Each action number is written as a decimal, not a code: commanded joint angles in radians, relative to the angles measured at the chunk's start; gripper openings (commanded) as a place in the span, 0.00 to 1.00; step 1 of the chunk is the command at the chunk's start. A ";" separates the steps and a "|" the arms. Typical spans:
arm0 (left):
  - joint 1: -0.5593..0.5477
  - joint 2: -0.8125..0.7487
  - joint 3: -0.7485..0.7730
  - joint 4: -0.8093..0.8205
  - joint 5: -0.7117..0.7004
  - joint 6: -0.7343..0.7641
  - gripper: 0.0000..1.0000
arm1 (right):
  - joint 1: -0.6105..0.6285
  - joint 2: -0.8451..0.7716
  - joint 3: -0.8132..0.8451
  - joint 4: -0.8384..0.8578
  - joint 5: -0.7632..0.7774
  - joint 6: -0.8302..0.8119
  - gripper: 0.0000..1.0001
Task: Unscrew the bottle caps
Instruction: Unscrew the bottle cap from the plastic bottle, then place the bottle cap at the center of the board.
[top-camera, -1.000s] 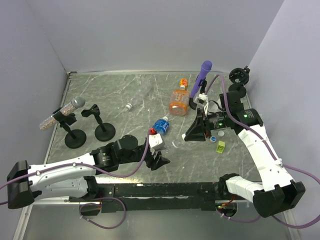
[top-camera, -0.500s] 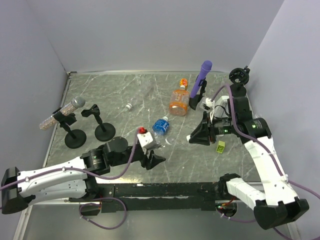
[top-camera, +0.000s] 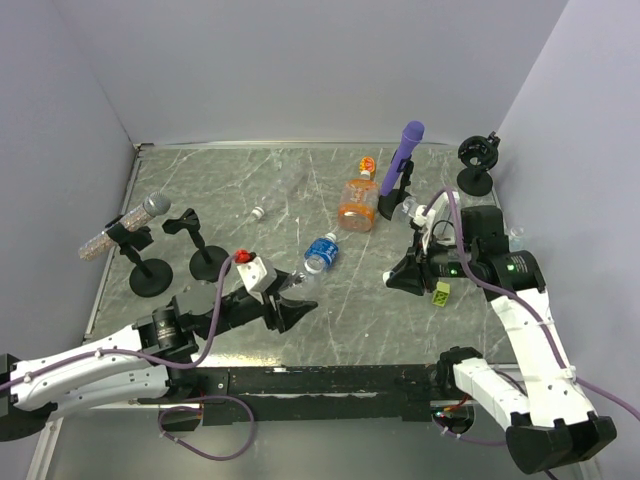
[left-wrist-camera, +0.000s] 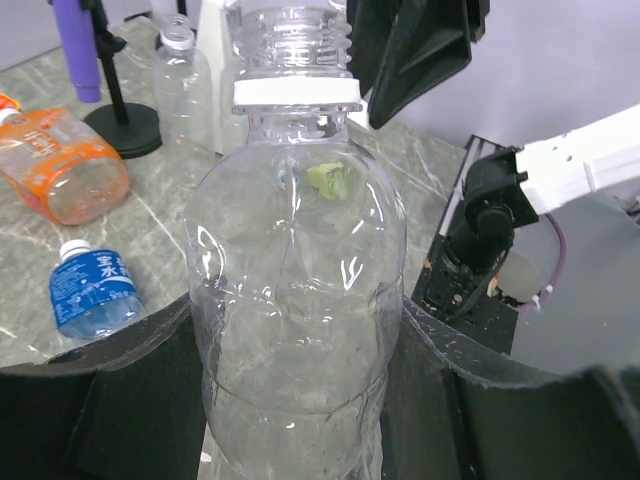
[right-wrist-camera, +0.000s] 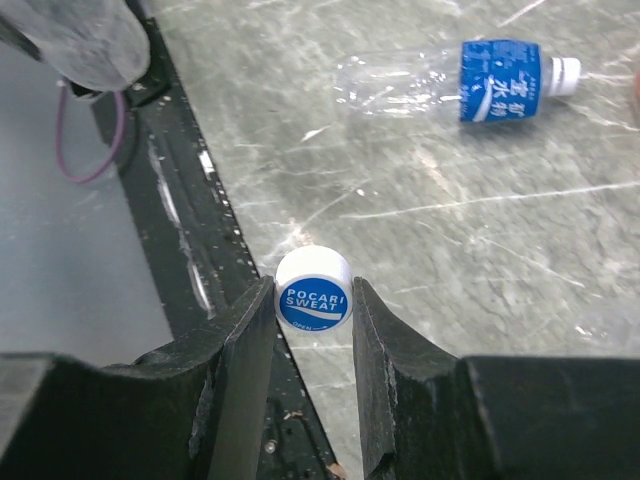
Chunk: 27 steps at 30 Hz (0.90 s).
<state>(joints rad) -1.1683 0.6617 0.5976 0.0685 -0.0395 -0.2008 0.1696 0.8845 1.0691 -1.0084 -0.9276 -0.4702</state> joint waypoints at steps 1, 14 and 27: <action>0.002 -0.027 -0.004 0.033 -0.056 -0.005 0.19 | -0.005 -0.016 -0.029 0.039 0.056 -0.030 0.25; 0.116 0.035 0.097 0.005 -0.163 0.037 0.16 | 0.120 0.088 -0.077 0.094 0.153 -0.045 0.26; 0.157 0.009 0.387 -0.248 -0.171 0.123 0.16 | 0.275 0.511 0.165 0.238 0.030 0.243 0.29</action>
<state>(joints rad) -1.0153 0.7082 0.8455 -0.1032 -0.1925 -0.1234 0.4133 1.2266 1.0729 -0.8951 -0.8406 -0.3904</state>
